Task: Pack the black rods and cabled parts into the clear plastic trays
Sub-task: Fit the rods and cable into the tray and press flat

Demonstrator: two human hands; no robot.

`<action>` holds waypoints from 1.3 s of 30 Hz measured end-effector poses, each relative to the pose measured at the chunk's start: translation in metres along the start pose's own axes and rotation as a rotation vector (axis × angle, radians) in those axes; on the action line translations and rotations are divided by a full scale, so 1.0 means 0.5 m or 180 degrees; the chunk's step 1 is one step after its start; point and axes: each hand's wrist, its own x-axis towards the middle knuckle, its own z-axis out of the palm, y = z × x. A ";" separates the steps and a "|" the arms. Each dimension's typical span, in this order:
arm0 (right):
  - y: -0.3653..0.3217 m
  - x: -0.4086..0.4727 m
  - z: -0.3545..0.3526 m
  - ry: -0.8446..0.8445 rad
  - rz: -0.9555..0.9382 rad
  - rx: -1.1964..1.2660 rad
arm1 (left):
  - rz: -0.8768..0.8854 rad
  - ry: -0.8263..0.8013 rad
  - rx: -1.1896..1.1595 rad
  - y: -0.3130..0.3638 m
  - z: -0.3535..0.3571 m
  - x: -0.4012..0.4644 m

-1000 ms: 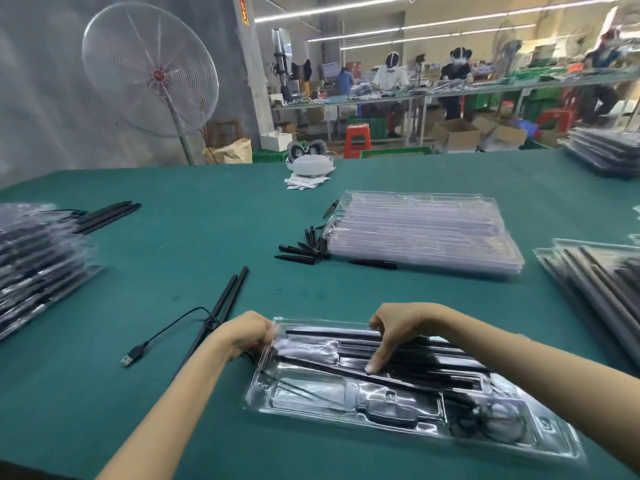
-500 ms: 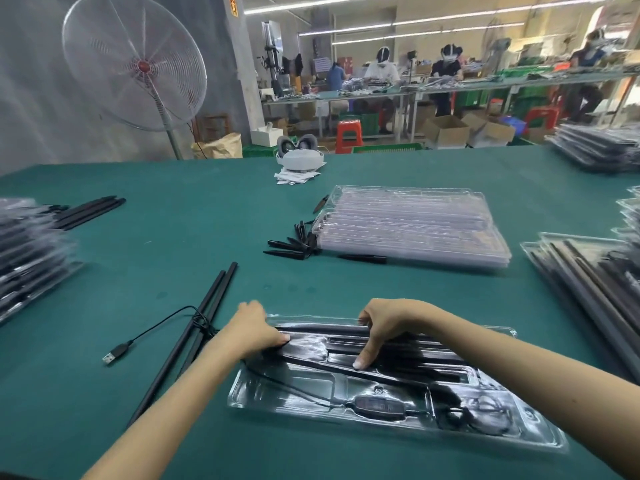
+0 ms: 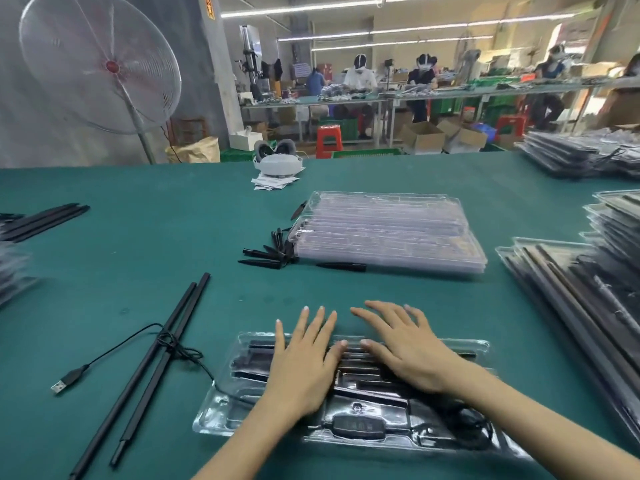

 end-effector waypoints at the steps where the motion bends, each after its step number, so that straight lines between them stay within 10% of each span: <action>1: 0.003 -0.004 0.005 0.0063 0.0078 -0.0100 | 0.0026 -0.0008 0.0084 0.001 0.002 0.002; 14: -0.005 -0.010 0.014 0.0251 -0.0029 0.0036 | -0.0008 0.0113 -0.1065 0.025 -0.028 -0.006; 18: -0.003 -0.027 -0.022 0.1356 -0.0051 0.2029 | 0.0313 -0.0036 -0.0281 0.080 0.002 -0.010; 21: 0.043 -0.064 -0.042 0.1942 0.0526 0.1986 | 0.0355 -0.0129 -0.0133 0.076 0.012 -0.002; 25: 0.116 -0.133 -0.039 0.1220 0.1322 0.0317 | 0.0355 -0.0167 -0.0080 0.044 0.004 0.024; 34: 0.150 -0.158 -0.100 -0.0658 0.1727 0.0805 | 0.0132 -0.0610 0.0454 0.072 -0.030 0.046; 39: 0.153 -0.126 -0.128 -0.1172 0.1691 0.1072 | 0.0884 -0.0391 0.0047 0.209 -0.009 0.061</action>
